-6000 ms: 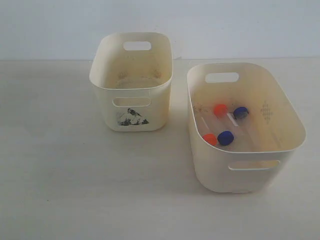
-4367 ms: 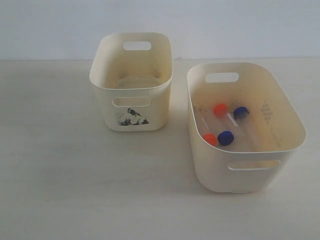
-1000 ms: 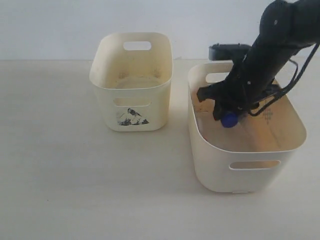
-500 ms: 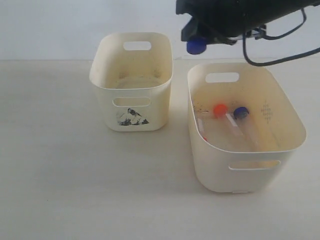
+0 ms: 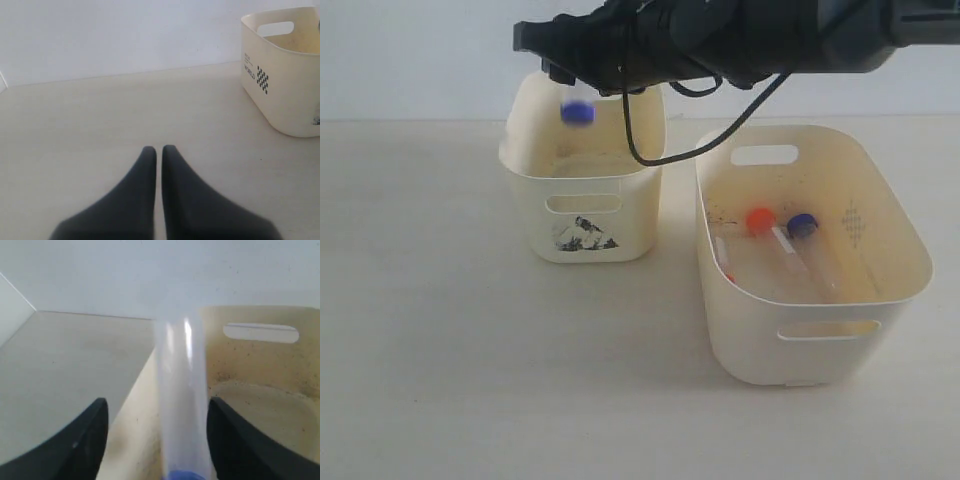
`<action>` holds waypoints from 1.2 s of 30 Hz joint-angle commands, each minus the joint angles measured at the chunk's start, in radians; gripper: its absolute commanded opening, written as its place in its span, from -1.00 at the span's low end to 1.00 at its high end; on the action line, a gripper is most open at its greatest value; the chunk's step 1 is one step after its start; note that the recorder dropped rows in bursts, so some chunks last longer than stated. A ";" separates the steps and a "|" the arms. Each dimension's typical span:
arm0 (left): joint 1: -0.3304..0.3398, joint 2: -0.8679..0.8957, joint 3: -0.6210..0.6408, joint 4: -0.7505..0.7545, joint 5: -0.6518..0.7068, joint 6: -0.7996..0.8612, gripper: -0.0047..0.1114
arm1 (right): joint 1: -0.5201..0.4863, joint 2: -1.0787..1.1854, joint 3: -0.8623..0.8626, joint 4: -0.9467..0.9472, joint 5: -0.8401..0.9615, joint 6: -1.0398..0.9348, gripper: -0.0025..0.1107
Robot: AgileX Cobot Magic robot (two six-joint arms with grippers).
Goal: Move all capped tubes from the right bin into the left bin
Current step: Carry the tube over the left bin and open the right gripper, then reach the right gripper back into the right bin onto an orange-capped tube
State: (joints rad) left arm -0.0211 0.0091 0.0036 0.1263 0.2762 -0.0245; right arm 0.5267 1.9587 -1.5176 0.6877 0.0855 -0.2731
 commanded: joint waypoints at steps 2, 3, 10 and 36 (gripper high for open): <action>0.001 -0.002 -0.004 -0.007 -0.014 -0.012 -0.84 | 0.000 -0.024 -0.011 -0.006 0.067 -0.004 0.10; 0.001 -0.002 -0.004 -0.007 -0.014 -0.012 -0.84 | -0.012 -0.059 -0.011 -0.017 0.130 -0.026 -0.02; 0.001 -0.002 -0.004 -0.007 -0.014 -0.012 -0.84 | -0.129 -0.273 -0.011 -0.158 0.501 -0.041 -0.96; 0.001 -0.002 -0.004 -0.007 -0.014 -0.012 -0.84 | -0.207 -0.379 0.376 -0.712 0.677 0.504 -0.96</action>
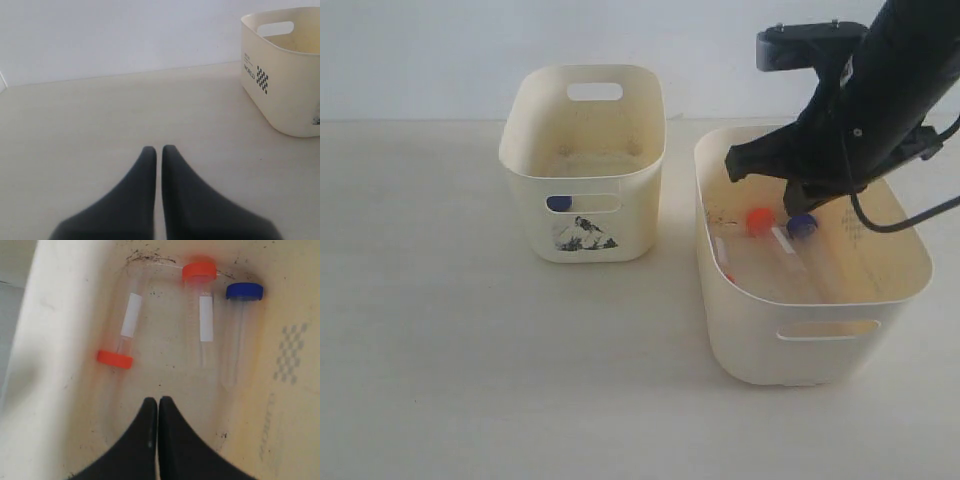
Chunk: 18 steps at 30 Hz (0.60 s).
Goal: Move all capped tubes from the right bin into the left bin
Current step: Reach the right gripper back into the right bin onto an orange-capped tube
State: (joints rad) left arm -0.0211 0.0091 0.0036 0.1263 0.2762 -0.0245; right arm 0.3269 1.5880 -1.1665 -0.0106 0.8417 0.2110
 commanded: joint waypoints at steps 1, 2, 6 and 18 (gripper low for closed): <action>0.001 -0.002 -0.004 -0.007 -0.014 -0.012 -0.84 | -0.007 -0.008 0.025 -0.016 -0.088 0.018 -0.95; 0.001 -0.002 -0.004 -0.007 -0.014 -0.012 -0.84 | -0.007 -0.008 0.025 -0.021 -0.097 0.015 -0.92; 0.001 -0.002 -0.004 -0.007 -0.014 -0.012 -0.84 | -0.007 0.013 0.026 -0.033 -0.144 -0.008 -0.59; 0.001 -0.002 -0.004 -0.007 -0.014 -0.012 -0.84 | -0.007 0.169 0.026 -0.036 -0.270 0.005 -0.22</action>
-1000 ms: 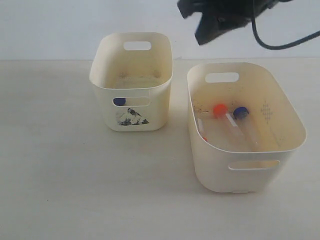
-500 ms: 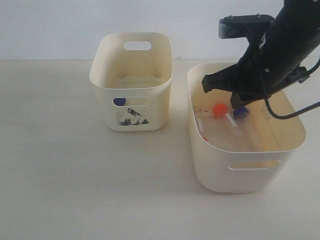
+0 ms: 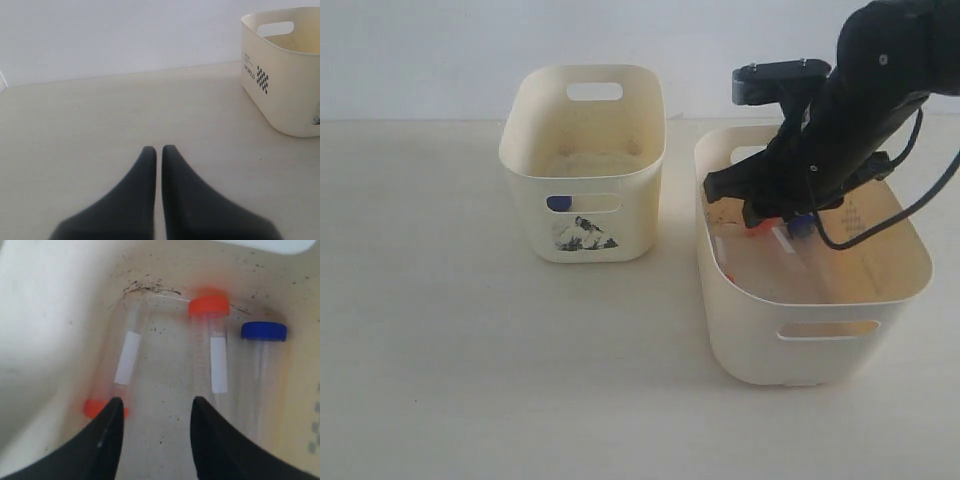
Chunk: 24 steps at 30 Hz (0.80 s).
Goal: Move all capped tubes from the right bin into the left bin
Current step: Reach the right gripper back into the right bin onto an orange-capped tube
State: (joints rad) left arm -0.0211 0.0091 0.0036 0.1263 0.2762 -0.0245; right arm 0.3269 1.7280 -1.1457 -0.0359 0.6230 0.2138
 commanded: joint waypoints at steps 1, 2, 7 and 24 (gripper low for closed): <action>0.001 -0.002 -0.004 -0.007 -0.014 -0.012 -0.84 | -0.007 0.034 0.005 -0.016 -0.060 0.004 -0.22; 0.001 -0.002 -0.004 -0.007 -0.014 -0.012 -0.84 | -0.007 0.037 0.005 -0.025 -0.065 0.014 -0.22; 0.001 -0.002 -0.004 -0.007 -0.014 -0.012 -0.84 | -0.007 0.039 0.005 -0.102 -0.070 0.057 -0.22; 0.001 -0.002 -0.004 -0.007 -0.014 -0.012 -0.84 | -0.007 0.061 0.005 -0.157 -0.073 0.098 -0.22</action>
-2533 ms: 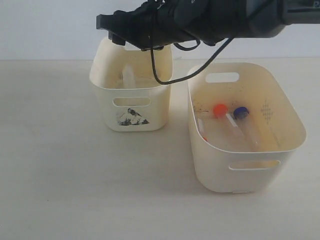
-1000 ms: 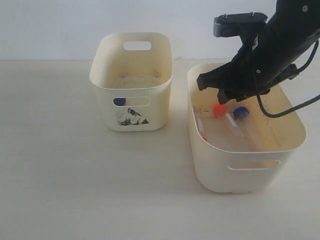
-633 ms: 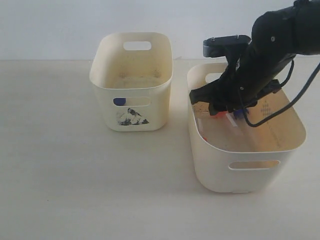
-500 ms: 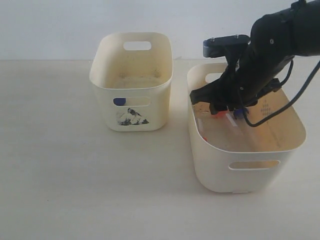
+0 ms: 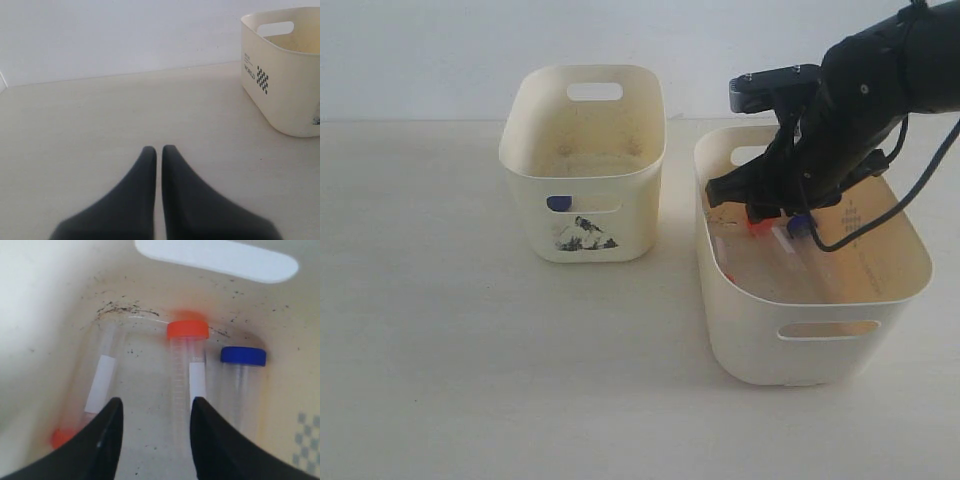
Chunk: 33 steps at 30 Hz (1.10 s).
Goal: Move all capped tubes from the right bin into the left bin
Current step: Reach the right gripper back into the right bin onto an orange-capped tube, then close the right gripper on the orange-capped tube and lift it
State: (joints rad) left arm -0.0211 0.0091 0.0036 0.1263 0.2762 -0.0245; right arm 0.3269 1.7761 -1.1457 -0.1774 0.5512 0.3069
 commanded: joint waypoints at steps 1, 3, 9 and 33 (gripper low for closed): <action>0.001 -0.002 -0.004 -0.007 -0.014 -0.012 -0.84 | -0.007 0.015 0.005 -0.028 0.003 0.005 -0.22; 0.001 -0.002 -0.004 -0.007 -0.014 -0.012 -0.84 | -0.007 0.015 0.005 -0.056 0.005 0.005 -0.22; 0.001 -0.002 -0.004 -0.007 -0.014 -0.012 -0.84 | -0.007 0.020 0.005 -0.069 0.001 0.005 -0.21; 0.001 -0.002 -0.004 -0.007 -0.014 -0.012 -0.84 | -0.007 0.171 0.005 -0.137 -0.054 0.068 0.07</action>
State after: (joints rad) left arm -0.0211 0.0091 0.0036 0.1263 0.2762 -0.0245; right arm 0.3269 1.9303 -1.1457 -0.2878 0.5104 0.3593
